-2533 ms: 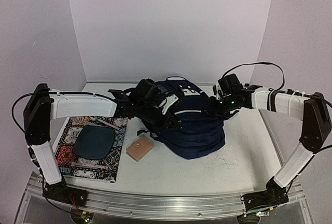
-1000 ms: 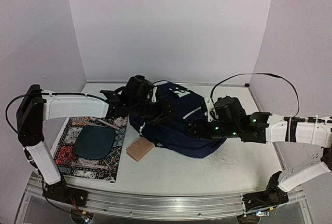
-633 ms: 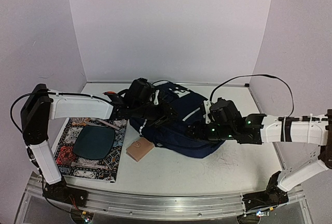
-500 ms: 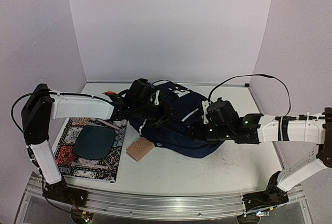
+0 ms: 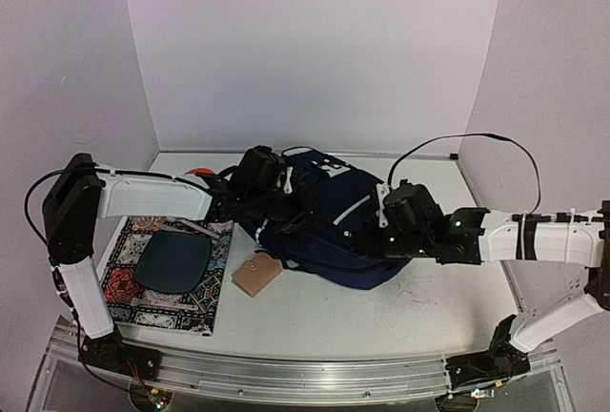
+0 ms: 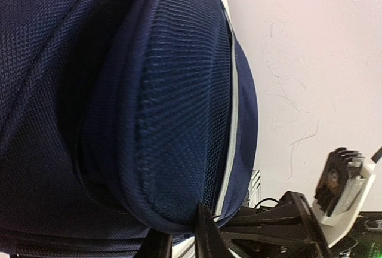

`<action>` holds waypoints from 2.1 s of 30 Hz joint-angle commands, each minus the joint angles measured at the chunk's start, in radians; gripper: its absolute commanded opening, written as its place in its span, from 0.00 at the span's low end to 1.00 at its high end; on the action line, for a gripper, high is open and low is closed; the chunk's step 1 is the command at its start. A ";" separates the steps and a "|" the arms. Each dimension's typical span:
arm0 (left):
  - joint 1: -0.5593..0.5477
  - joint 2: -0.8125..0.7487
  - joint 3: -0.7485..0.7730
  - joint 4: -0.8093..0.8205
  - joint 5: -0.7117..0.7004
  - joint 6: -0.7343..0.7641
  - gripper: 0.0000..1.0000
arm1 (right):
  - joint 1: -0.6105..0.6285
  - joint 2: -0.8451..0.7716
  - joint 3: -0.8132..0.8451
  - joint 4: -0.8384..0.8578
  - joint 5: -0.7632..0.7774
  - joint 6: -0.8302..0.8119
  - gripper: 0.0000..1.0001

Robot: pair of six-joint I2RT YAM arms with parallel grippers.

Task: Pack the student bag
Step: Zip the upper front pocket of the student bag.

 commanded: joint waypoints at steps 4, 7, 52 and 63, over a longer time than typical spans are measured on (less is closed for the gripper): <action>0.032 0.027 -0.003 0.042 -0.034 0.053 0.00 | -0.012 -0.019 0.029 -0.145 0.042 -0.056 0.00; 0.046 0.025 -0.011 0.039 -0.041 0.070 0.00 | -0.030 -0.045 0.015 -0.183 0.095 -0.057 0.00; 0.040 -0.009 0.029 0.055 0.012 0.032 0.00 | 0.117 0.414 0.766 -0.737 0.228 -0.128 0.45; 0.040 -0.011 0.029 0.057 0.009 0.034 0.00 | 0.117 0.491 0.830 -0.828 0.301 -0.140 0.25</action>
